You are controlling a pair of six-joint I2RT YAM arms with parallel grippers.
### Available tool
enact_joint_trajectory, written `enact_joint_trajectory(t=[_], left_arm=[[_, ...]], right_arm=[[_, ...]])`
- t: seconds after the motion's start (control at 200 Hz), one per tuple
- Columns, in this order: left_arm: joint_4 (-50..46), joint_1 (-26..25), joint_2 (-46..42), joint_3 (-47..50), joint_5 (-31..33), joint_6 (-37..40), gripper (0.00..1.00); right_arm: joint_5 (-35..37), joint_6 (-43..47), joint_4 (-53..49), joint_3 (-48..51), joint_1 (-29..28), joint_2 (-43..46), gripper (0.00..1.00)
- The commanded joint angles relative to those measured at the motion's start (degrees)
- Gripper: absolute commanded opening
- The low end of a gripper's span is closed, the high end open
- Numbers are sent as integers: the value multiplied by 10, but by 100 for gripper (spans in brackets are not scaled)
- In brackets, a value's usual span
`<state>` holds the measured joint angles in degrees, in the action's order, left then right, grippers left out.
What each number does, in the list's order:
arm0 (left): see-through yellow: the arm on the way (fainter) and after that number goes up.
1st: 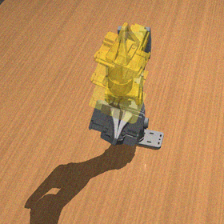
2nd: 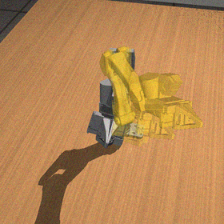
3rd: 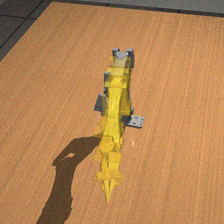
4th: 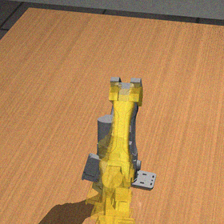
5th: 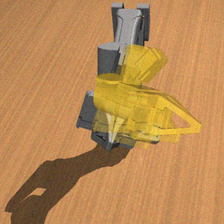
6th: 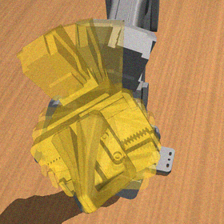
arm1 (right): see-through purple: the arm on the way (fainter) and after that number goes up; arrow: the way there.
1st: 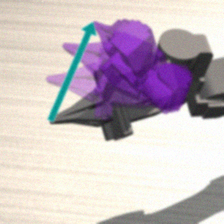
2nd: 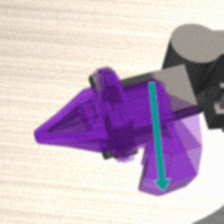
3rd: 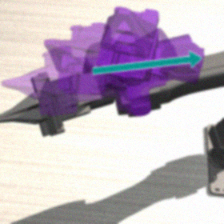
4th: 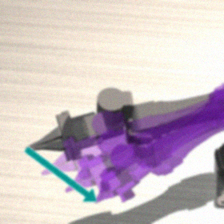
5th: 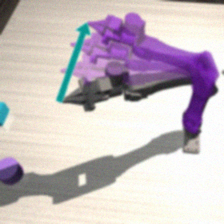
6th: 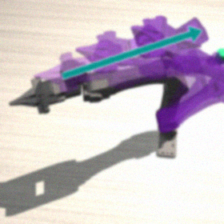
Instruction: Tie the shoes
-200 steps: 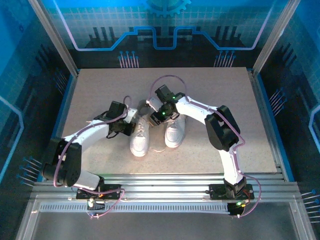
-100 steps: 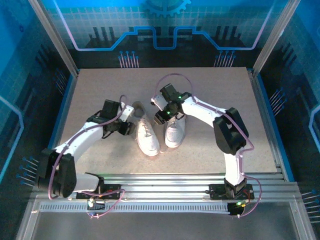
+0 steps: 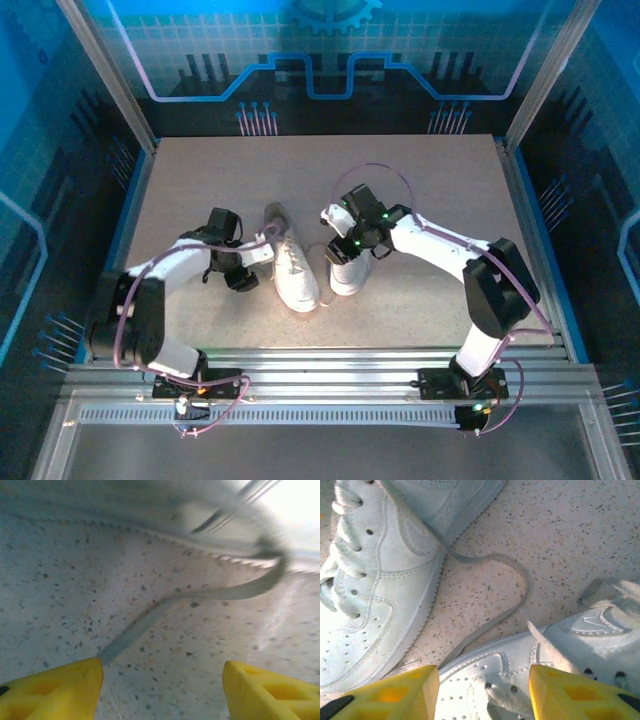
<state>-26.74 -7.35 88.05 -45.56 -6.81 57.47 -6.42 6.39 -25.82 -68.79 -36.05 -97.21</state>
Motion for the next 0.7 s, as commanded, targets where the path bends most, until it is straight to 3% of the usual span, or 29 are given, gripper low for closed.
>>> enact_joint_trajectory(t=[0.0, 0.12, 0.185, 0.245, 0.355, 0.43, 0.56, 0.695], left_arm=[[0, 17, 51, -44, -16, 60, 66], [-38, 18, 111, -74, 13, 85, 65], [-58, 19, 130, -83, 18, 93, 58], [-77, 19, 133, -88, 15, 98, 43], [-100, 20, 110, -87, 17, 106, 0], [-95, 34, 67, -80, 1, 96, 0], [-78, 92, -34, -73, -81, 50, 0], [-74, 108, -126, -67, -103, 22, 0]], right_arm=[[-2, 2, 25, 19, -12, 34, 50], [1, 5, 28, 29, -31, 44, 50], [0, 2, 33, 36, -39, 45, 50], [-3, -4, 39, 46, -46, 45, 50], [-1, -14, 48, 65, -57, 37, 50], [6, -20, 47, 75, -67, 29, 50], [11, -37, 63, 94, -93, 6, 50], [12, -52, 76, 91, -129, -33, 49]])
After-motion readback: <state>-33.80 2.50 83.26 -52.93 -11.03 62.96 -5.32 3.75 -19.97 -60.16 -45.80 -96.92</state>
